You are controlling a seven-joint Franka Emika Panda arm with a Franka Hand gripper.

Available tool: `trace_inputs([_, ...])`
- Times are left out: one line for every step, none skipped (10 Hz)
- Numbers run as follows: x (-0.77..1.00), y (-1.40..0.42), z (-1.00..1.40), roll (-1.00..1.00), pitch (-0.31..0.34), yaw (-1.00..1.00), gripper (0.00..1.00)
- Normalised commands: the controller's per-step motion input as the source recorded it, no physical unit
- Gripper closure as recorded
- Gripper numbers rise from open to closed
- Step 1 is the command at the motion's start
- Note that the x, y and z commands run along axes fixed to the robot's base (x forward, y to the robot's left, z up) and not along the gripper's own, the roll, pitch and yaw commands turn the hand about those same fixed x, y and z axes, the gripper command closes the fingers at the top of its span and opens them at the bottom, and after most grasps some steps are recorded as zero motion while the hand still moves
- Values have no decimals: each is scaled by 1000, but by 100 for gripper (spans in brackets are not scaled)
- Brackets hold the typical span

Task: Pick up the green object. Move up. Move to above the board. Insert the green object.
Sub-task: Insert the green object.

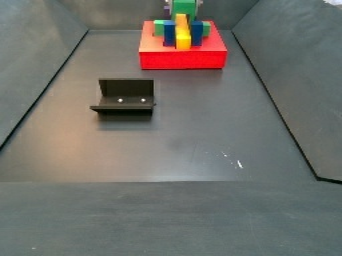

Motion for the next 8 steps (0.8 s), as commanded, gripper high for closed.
trace_inputs([200,-174,-337,147,54,0,100])
trace_inputs([231,-191,-429,191,81,-9,100])
trace_inputs([134,-163,-514,233,66,-20,100])
trace_inputs([63,-66,-554,219,57,-37,100])
trace_inputs([11,0,-591,196,29,-46,100])
trace_inputs([40,0,-514,154,4,-60,100])
trace_inputs([86,0,0,0,21,-51,100])
trace_inputs([0,0,0,0,0,0,100])
